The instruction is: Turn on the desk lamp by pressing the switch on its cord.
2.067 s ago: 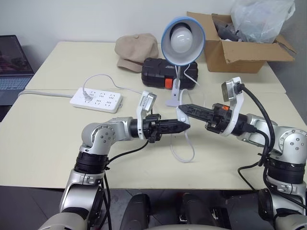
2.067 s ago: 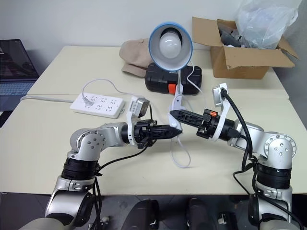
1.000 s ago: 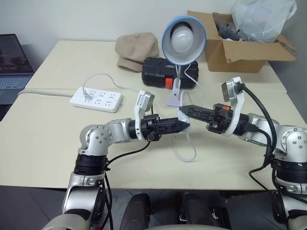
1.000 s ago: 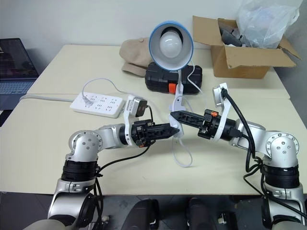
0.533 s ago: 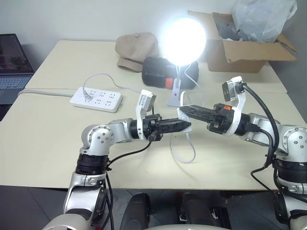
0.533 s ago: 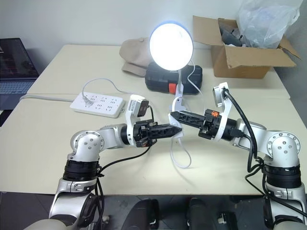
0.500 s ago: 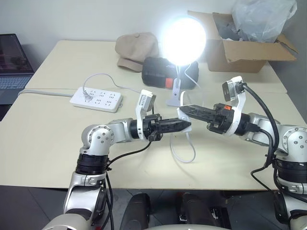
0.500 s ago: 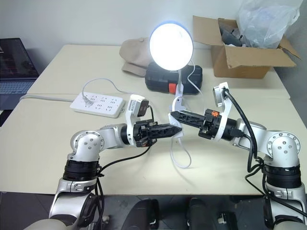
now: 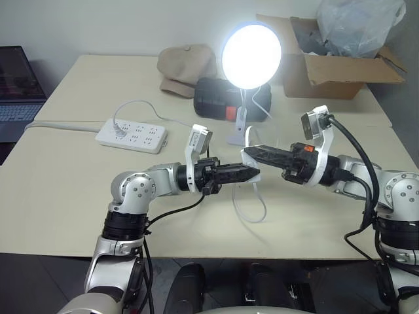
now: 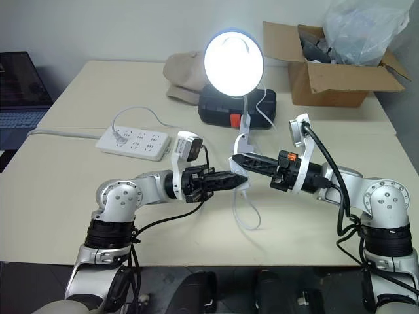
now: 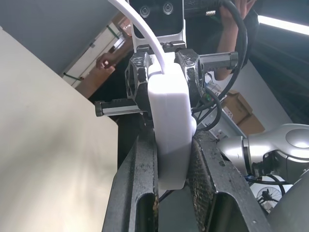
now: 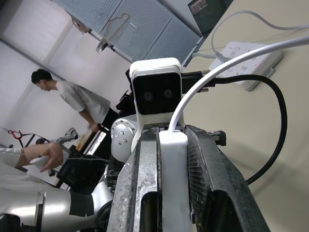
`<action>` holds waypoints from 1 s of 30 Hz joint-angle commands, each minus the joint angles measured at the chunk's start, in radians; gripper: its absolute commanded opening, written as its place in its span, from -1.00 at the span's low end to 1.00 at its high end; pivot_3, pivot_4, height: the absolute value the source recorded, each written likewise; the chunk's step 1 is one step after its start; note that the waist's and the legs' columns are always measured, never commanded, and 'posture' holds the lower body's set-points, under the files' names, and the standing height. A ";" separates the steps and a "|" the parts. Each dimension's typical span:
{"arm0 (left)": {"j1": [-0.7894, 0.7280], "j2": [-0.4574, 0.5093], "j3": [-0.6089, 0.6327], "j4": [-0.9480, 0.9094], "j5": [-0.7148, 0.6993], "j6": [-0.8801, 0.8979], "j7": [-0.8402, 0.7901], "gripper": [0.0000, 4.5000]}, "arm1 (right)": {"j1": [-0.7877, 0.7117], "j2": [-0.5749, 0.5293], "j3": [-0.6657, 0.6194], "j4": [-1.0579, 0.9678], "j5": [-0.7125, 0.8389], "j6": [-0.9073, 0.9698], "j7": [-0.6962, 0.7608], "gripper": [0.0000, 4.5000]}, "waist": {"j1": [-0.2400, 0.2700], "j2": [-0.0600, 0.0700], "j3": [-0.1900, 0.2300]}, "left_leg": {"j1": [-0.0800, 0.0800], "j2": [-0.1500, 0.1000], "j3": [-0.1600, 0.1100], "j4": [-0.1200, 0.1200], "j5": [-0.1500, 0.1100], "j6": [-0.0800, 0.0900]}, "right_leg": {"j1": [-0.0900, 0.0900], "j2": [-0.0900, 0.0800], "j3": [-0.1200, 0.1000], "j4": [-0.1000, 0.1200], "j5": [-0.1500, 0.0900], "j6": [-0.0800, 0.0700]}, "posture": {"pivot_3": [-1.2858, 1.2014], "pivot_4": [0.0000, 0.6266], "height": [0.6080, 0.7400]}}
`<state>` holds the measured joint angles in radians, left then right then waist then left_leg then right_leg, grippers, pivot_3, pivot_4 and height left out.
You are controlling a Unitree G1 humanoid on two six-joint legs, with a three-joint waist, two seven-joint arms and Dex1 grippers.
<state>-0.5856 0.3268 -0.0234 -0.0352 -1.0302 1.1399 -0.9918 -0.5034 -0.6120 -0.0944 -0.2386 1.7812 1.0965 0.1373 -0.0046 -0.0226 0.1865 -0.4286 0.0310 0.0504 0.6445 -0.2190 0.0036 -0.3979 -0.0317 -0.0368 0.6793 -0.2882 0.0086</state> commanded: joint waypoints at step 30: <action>0.400 0.370 -0.028 -0.510 0.410 -0.486 0.027 1.00 | -0.148 0.194 0.054 0.430 -0.777 -0.141 -0.023 -0.83 | 0.002 0.000 0.000 | -0.004 0.001 0.003 0.000 0.000 0.000 | -0.007 0.000 0.003 0.001 0.003 -0.005 | 0.03 -0.52 1.00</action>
<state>-0.1962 0.6860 -0.0548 -0.5027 -0.6368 0.6876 -0.9700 -0.6250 -0.4223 -0.0101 0.1872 1.0434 0.9713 0.1106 -0.0027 -0.0225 0.1864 -0.4324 0.0322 0.0533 0.6444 -0.2188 0.0035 -0.4047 -0.0315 -0.0339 0.6804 -0.2851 0.0037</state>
